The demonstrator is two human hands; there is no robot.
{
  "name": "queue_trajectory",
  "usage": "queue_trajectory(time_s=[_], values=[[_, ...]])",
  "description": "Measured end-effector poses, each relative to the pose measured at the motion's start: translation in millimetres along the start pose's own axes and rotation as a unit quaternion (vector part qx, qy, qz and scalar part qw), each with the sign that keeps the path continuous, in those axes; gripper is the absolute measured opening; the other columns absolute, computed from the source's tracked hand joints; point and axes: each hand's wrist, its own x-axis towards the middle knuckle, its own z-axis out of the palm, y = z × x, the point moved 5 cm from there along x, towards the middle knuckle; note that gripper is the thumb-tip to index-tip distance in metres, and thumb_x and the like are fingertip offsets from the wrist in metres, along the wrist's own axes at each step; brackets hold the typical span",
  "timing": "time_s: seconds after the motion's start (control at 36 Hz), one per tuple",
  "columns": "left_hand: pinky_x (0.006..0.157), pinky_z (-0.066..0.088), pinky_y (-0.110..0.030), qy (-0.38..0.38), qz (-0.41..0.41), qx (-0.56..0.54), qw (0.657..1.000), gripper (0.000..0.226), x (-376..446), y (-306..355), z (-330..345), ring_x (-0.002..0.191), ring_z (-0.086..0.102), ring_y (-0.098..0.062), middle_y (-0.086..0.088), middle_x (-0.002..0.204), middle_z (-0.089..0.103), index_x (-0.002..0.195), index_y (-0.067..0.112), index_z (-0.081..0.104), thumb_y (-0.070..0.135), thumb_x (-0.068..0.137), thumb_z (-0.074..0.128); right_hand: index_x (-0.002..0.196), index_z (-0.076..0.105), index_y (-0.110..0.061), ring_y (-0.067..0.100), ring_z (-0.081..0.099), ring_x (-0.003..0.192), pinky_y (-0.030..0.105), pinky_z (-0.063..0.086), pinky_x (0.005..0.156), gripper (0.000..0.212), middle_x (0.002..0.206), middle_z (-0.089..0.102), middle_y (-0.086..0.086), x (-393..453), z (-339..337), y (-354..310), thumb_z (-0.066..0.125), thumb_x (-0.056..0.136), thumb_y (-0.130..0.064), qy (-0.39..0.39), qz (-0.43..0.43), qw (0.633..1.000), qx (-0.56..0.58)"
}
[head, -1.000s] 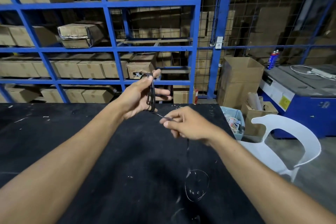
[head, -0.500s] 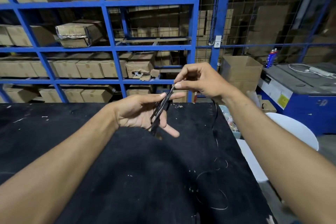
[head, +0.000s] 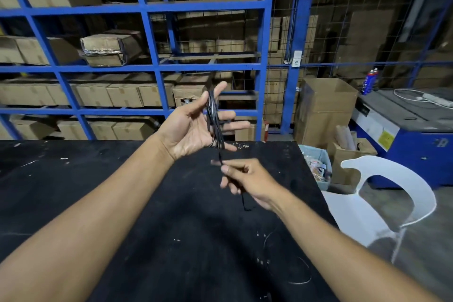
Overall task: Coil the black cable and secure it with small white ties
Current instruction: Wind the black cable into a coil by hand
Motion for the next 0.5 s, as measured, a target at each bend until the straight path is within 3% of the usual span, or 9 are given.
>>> queue_trajectory(time_s=[0.19,0.31,0.39,0.44,0.5], values=[[0.082,0.062,-0.059,0.126,0.058,0.138,0.981,0.048,-5,14,-19,0.125,0.064,-0.048,-0.027,0.123,0.073,0.159,0.041,0.033,0.042,0.112,0.030,0.117,0.078,-0.011,0.010,0.040,0.051,0.022,0.033,0.053,0.022,0.062,0.066,0.002,-19,4,-25,0.062,0.104,-0.021,-0.042,-0.011,0.994,-0.098],[0.070,0.061,-0.040,0.137,0.017,0.217,0.966,0.047,-9,6,-24,0.115,0.071,-0.042,-0.030,0.127,0.070,0.159,0.041,0.033,0.043,0.112,0.030,0.103,0.081,-0.014,0.004,0.051,0.050,0.016,0.041,0.059,0.017,0.056,0.064,-0.002,-20,-3,-60,0.066,0.102,-0.023,-0.030,-0.055,0.979,-0.192],[0.069,0.054,-0.039,0.117,-0.050,0.263,0.956,0.047,-12,-6,-27,0.104,0.075,-0.037,-0.028,0.126,0.072,0.159,0.043,0.033,0.045,0.111,0.031,0.088,0.081,-0.017,0.013,0.058,0.058,0.030,0.046,0.067,0.015,0.056,0.065,-0.004,-15,-13,-87,0.071,0.098,-0.024,-0.014,-0.103,0.952,-0.287],[0.077,0.054,-0.044,0.101,-0.091,0.261,0.956,0.047,-14,-15,-29,0.107,0.074,-0.041,-0.031,0.125,0.070,0.158,0.040,0.037,0.044,0.111,0.034,0.088,0.081,-0.017,0.010,0.062,0.059,0.028,0.048,0.066,0.011,0.062,0.070,-0.003,-13,-18,-104,0.074,0.095,-0.021,-0.021,-0.126,0.932,-0.338],[0.085,0.049,-0.047,0.072,-0.135,0.260,0.953,0.046,-17,-23,-27,0.115,0.070,-0.046,-0.035,0.125,0.068,0.154,0.034,0.044,0.044,0.110,0.036,0.089,0.082,-0.018,0.007,0.073,0.076,0.025,0.054,0.071,0.004,0.081,0.080,0.000,-10,-20,-118,0.079,0.091,-0.018,-0.033,-0.147,0.921,-0.359]])
